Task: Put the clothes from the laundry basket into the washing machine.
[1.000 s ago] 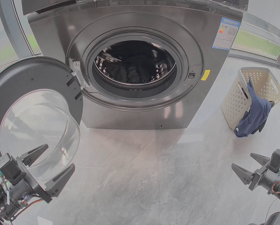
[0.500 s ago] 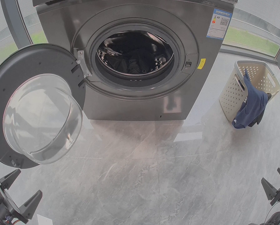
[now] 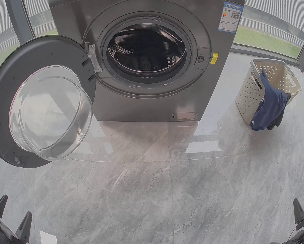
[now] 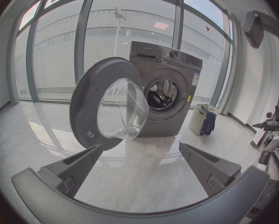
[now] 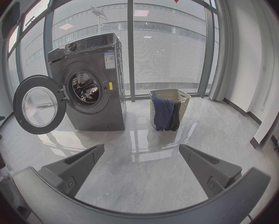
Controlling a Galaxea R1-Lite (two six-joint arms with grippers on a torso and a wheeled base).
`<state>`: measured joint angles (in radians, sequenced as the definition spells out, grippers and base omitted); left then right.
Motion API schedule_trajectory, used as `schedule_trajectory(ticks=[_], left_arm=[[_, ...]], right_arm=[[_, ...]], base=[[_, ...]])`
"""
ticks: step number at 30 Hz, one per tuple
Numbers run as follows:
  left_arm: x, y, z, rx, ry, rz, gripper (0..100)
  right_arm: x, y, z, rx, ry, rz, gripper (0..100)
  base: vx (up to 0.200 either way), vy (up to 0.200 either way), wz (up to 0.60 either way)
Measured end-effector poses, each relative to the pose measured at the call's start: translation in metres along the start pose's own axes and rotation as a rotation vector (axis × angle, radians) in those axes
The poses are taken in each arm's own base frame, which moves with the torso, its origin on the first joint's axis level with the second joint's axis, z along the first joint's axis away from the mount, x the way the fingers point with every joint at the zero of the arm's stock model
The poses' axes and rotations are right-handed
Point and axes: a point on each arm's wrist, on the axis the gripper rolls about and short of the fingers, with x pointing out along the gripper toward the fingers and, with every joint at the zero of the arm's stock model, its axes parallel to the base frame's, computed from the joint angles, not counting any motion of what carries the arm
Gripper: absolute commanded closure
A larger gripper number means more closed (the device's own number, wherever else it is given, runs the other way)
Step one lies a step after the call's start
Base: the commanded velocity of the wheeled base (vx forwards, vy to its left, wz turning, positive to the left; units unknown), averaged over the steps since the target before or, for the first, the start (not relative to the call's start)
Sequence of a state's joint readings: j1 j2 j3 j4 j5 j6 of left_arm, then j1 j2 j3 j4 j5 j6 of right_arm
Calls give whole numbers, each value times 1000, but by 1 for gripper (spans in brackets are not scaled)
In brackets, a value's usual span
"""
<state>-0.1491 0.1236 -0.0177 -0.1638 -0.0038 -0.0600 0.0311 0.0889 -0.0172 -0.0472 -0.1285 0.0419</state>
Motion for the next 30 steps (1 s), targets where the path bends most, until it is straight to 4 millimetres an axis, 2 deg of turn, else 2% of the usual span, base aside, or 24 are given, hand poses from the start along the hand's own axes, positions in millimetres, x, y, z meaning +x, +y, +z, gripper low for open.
schedule_trajectory(ticks=[6, 15, 20, 27, 30], left_arm=[[-4, -1, -7, 35, 24, 92, 0], [-9, -1, -12, 51, -5, 208, 0], [-10, -3, -12, -1, -12, 130, 0], [-10, -4, -12, -58, -25, 120, 0], [-10, -4, -12, -60, -26, 119, 0]], right_arm=[[-4, 3, -5, -29, -7, 110, 0], [-6, 2, -6, -41, -24, 64, 0], [-6, 2, -7, -42, -27, 64, 0], [-6, 2, -7, -42, -27, 64, 0], [-6, 2, -7, -42, -27, 64, 0]], base=[[0, 0, 0], [0, 0, 0], [0, -200, 0], [0, -200, 0], [0, 0, 0]])
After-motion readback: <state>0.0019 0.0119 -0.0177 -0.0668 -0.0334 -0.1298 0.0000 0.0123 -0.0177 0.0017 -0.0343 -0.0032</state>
